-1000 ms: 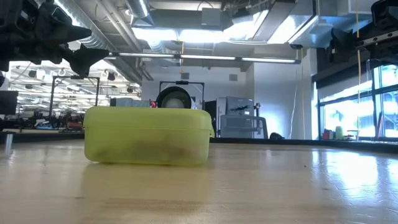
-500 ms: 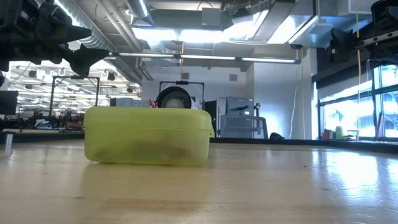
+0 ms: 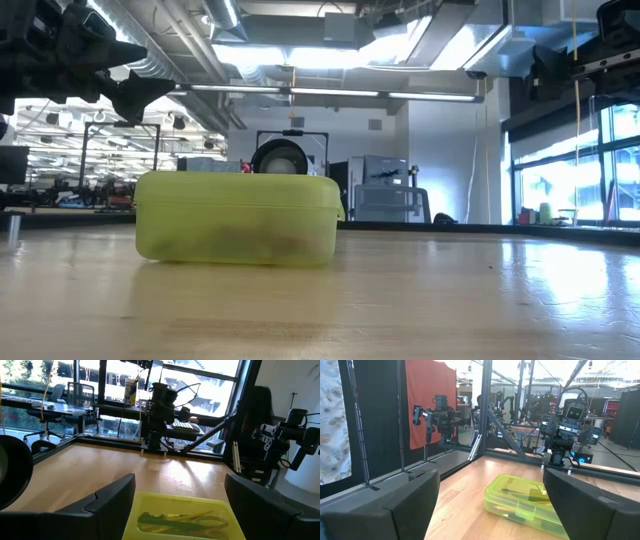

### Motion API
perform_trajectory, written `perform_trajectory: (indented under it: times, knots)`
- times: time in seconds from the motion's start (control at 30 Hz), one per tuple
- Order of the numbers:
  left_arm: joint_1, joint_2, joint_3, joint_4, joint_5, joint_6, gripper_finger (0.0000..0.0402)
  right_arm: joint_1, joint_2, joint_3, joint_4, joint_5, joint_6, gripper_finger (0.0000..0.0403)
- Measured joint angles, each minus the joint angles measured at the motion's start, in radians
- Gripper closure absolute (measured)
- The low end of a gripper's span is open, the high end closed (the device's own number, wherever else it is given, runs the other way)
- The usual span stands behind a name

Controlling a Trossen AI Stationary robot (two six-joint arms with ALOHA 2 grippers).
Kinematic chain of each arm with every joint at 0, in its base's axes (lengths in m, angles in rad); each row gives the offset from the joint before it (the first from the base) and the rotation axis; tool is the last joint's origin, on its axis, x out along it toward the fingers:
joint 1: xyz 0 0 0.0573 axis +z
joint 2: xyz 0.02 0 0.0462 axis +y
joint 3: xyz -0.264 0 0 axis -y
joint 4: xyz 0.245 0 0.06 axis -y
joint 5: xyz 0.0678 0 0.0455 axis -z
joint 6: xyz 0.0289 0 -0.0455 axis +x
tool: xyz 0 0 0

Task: Pick & place school supplies into a supply box
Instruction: Return to Home Position

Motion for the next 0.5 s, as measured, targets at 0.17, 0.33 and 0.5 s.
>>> perform_trajectory:
  times: [0.17, 0.33, 0.5]
  knots:
    - [0.000, 0.000, 0.000, 0.000, 0.000, 0.000, 0.0101, 0.000, 0.000, 0.000, 0.000, 0.000, 0.000, 0.0043]
    - [0.000, 0.000, 0.000, 0.000, 0.000, 0.000, 0.0100, 0.000, 0.000, 0.000, 0.000, 0.000, 0.000, 0.0043]
    - [0.000, 0.000, 0.000, 0.000, 0.000, 0.000, 0.0100, 0.000, 0.000, 0.000, 0.000, 0.000, 0.000, 0.0043]
